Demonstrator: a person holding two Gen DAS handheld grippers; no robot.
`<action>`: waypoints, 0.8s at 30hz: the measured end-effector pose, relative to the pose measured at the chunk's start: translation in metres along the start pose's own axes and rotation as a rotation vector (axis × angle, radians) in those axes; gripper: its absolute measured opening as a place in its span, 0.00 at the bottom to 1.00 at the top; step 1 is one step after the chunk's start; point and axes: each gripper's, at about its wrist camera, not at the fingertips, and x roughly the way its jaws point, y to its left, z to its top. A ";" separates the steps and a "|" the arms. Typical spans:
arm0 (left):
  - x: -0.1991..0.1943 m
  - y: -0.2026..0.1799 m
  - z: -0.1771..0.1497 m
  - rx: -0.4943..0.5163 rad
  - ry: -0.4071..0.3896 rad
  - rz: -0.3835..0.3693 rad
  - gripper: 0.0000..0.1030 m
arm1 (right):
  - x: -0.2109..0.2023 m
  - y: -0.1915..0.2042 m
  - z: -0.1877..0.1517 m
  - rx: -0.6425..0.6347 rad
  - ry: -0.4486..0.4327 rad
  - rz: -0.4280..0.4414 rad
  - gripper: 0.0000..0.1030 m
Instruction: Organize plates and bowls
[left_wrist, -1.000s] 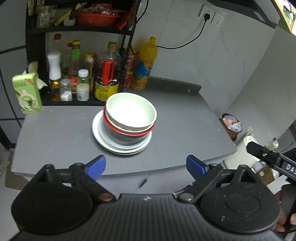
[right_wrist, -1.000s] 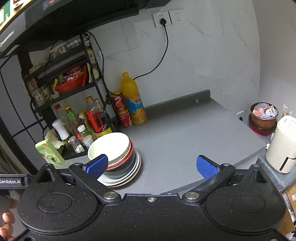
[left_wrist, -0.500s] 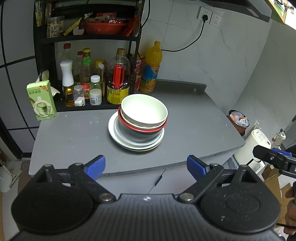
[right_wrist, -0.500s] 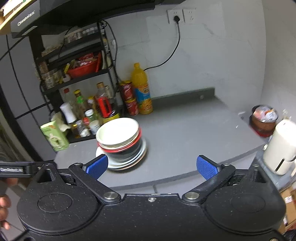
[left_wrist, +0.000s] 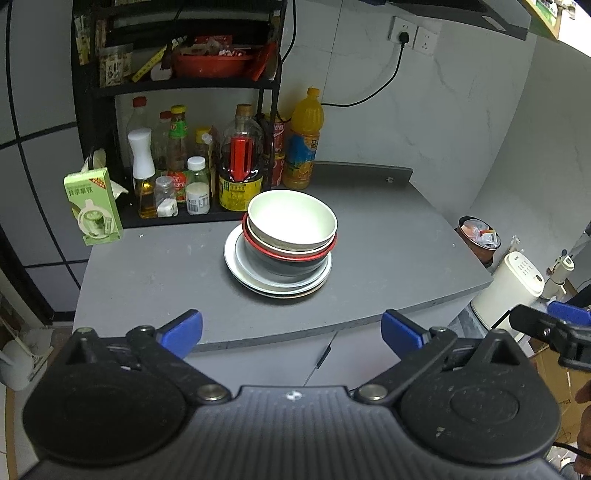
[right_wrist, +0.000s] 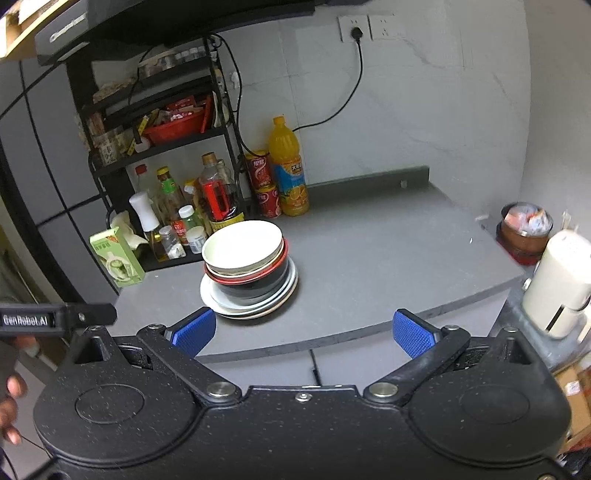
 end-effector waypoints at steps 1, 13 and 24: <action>-0.001 0.000 0.000 -0.003 -0.003 -0.001 0.99 | -0.002 0.002 -0.001 -0.024 -0.005 -0.009 1.00; -0.005 0.007 -0.003 -0.022 -0.002 0.016 0.99 | -0.008 0.001 0.002 -0.012 0.014 0.013 1.00; -0.007 0.017 -0.003 -0.031 0.006 0.020 0.99 | -0.013 0.009 0.003 -0.005 -0.014 0.009 1.00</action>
